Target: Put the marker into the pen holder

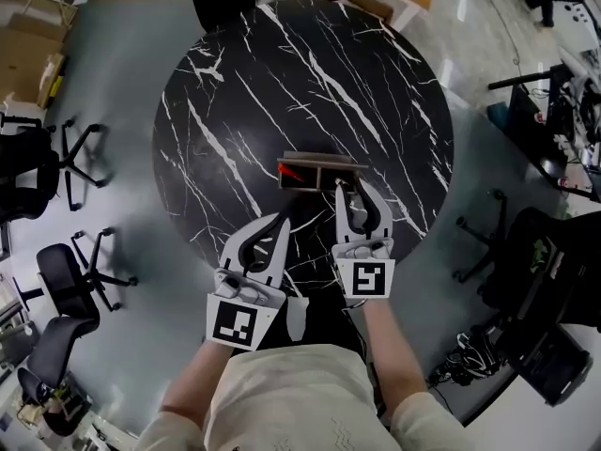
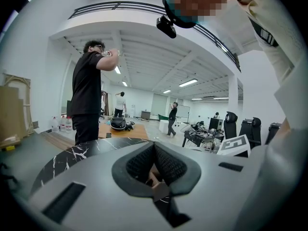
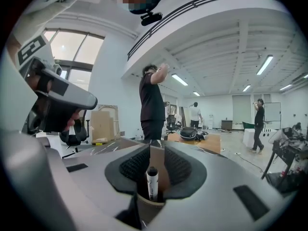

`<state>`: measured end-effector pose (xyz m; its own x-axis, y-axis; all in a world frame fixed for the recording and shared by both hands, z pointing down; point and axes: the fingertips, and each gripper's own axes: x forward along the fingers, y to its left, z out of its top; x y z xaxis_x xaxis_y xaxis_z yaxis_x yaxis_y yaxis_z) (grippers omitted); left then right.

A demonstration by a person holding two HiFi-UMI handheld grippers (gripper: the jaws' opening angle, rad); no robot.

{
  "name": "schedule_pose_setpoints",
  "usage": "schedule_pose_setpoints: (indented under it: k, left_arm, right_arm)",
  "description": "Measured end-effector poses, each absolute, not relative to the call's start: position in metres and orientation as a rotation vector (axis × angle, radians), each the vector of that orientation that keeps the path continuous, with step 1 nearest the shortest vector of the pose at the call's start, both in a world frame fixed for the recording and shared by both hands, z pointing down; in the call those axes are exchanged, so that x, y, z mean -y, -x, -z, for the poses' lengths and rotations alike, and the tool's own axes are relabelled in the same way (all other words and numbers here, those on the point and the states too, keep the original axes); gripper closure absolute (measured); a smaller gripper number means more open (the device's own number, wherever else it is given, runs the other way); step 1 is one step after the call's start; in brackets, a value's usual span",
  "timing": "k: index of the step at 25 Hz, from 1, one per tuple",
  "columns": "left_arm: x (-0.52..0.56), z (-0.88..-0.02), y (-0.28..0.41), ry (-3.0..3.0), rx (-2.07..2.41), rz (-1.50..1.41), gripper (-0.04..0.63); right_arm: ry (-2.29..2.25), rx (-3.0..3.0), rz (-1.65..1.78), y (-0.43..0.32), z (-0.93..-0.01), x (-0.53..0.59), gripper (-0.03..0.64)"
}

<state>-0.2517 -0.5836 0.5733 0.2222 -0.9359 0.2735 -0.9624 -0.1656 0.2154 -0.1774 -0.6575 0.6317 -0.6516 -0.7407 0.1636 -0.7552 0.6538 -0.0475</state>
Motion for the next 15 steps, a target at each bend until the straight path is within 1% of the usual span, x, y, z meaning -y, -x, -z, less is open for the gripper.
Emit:
schedule_pose_setpoints:
  k: [5,11,12,15]
  left_arm:
    - [0.585,-0.556,0.244,-2.189,1.771,-0.08,0.586]
    - [0.586,-0.524,0.233,-2.244,1.784,-0.023,0.586]
    - [0.585,-0.518,0.231,-2.253,1.785,-0.013,0.586]
    - [0.581,-0.502,0.226,-2.276,1.787,0.016,0.586]
  right_arm:
    - [-1.187,2.744,-0.164,0.166,-0.601,0.647,0.535]
    - [-1.112,2.76,-0.411,0.152,-0.562,0.625,0.538]
    - [-1.104,2.753,-0.425,0.15,-0.555,0.62,0.543]
    - [-1.085,2.748,-0.416,0.144,-0.532,0.603,0.6]
